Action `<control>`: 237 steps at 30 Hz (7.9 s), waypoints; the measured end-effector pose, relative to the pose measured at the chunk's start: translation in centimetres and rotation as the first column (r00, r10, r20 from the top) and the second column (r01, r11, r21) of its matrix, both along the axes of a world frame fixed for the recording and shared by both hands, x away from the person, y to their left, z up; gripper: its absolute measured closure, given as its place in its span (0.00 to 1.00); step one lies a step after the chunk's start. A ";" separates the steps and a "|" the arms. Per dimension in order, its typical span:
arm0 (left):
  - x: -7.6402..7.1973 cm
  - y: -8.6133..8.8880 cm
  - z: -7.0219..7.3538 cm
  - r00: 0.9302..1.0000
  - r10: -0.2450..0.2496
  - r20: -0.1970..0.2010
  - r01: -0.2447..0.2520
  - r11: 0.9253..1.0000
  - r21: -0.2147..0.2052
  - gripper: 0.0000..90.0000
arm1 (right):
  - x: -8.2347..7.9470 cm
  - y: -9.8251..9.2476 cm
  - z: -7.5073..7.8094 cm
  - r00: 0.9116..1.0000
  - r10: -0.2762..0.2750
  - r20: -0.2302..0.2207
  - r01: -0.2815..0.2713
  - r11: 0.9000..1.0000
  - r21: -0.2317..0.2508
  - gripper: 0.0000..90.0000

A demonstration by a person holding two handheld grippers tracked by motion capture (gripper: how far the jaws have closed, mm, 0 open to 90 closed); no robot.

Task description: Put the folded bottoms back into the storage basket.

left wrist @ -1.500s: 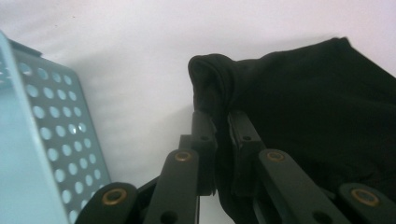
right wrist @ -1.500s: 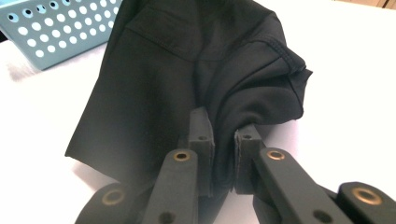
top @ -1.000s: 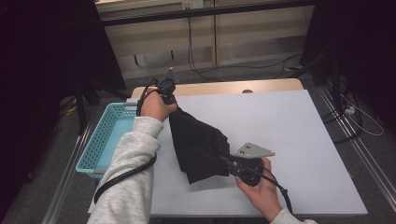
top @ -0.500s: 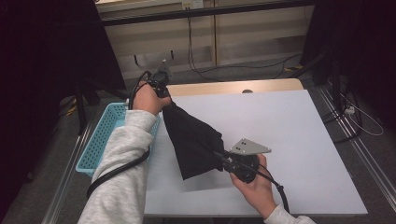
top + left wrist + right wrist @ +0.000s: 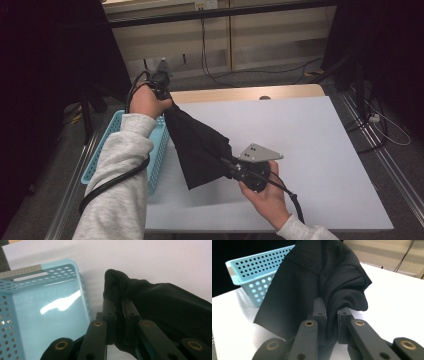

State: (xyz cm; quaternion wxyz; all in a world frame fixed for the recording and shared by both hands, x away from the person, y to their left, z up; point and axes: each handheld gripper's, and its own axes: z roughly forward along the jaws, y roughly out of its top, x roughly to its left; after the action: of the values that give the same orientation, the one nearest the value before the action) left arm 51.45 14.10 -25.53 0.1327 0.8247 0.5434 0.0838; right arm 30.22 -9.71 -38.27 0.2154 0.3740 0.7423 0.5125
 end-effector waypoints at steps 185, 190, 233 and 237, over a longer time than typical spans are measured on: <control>2.1 16.8 -1.0 0.986 0.072 0.148 -0.086 0.992 0.093 0.38 | 5.0 13.7 2.3 0.968 0.193 0.158 -0.189 0.981 -0.037 0.39; 1.3 16.8 -1.8 0.987 0.067 0.147 -0.075 0.996 0.043 0.34 | 4.9 11.3 2.0 0.970 0.206 0.127 -0.202 0.978 -0.043 0.33; -1.1 17.8 -13.4 1.000 -0.026 -0.013 0.025 0.997 -0.078 0.97 | 4.1 -0.4 -4.2 0.995 0.095 -0.033 -0.097 0.993 -0.064 0.28; -1.3 18.1 -14.5 0.998 -0.015 -0.063 0.010 0.997 -0.081 1.00 | 4.0 -0.8 -4.0 0.996 0.090 -0.022 -0.091 0.994 -0.063 0.27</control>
State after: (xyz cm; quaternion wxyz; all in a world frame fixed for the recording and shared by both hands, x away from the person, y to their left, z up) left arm 50.11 32.18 -40.07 0.1490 0.8244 0.5450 0.0346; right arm 34.18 -10.53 -42.23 0.1966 0.3377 0.7767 0.4940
